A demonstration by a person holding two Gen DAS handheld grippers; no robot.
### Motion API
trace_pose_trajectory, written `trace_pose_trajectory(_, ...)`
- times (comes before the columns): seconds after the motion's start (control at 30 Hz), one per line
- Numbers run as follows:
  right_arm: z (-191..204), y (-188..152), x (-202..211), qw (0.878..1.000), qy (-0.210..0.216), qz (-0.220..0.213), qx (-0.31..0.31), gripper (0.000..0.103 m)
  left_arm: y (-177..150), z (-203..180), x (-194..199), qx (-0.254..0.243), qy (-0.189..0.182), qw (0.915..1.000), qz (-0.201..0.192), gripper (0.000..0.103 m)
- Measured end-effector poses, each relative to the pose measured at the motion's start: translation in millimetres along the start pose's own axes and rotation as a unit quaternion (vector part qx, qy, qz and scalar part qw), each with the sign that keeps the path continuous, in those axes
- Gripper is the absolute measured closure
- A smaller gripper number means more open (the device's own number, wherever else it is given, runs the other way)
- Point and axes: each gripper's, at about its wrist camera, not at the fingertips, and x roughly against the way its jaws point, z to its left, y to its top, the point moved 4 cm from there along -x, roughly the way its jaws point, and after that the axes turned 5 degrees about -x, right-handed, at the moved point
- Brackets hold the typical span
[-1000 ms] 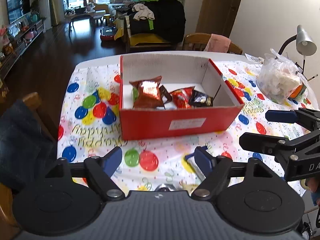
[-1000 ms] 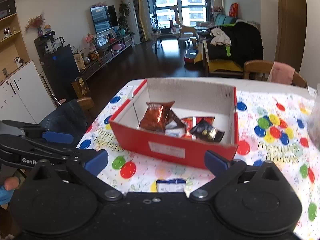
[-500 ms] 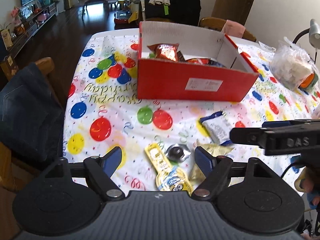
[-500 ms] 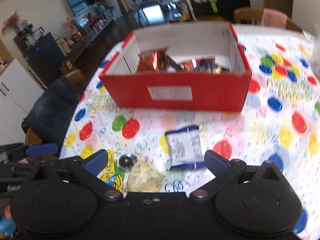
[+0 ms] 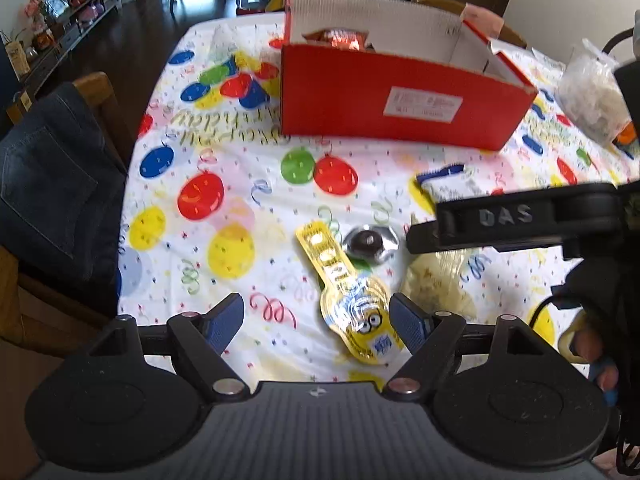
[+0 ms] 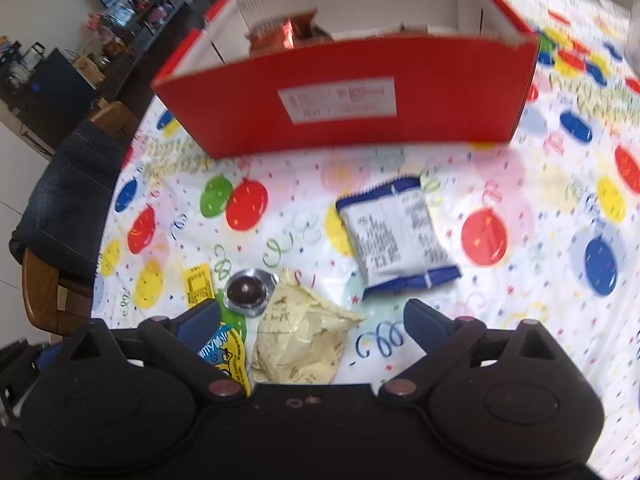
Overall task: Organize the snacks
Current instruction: 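Lower the left tool over the yellow Minion candy while the right tool approaches the cream bag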
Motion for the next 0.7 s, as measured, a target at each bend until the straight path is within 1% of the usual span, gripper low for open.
trace_pose_trajectory(0.13,3.1,-2.0,-7.0,1.0,-0.008,0.008,-0.003,0.011,-3.8,-3.0,-7.6,-0.002,-0.001,0.9999,0.013,0.023)
trace_pose_trajectory(0.2,5.1,-2.5,-9.2,1.0,-0.014,0.008,-0.001,0.016,-4.4,-3.5,-10.3,0.001,-0.004,0.9998,0.019,0.023)
trace_pose_trajectory(0.37,5.7,-3.5,-14.7,1.0,-0.026,0.01,0.002,0.022,-3.8,-9.0,-16.6,-0.003,-0.011,0.9996,0.027,0.023)
trace_pose_trajectory(0.47,4.7,-4.5,-17.2,1.0,-0.024,0.014,0.009,0.029,-2.3,-13.1,-20.8,-0.006,-0.016,0.9994,0.031,0.023)
trace_pose_trajectory(0.5,4.8,-4.4,-16.6,1.0,-0.023,0.012,0.011,0.033,-1.8,-13.7,-22.3,-0.006,-0.019,0.9993,0.033,0.023)
trace_pose_trajectory(0.6,2.5,-2.9,-15.1,1.0,-0.012,0.015,0.009,0.041,-0.5,-14.7,-28.0,0.0,-0.026,0.9988,0.042,0.023)
trace_pose_trajectory(0.67,-0.1,-1.9,-13.8,1.0,-0.014,0.015,0.006,0.043,-0.1,-15.0,-32.0,0.004,-0.029,0.9984,0.048,0.023)
trace_pose_trajectory(0.7,-1.0,-1.6,-13.0,1.0,-0.015,0.014,0.008,0.046,0.0,-15.3,-33.7,0.006,-0.031,0.9982,0.05,0.023)
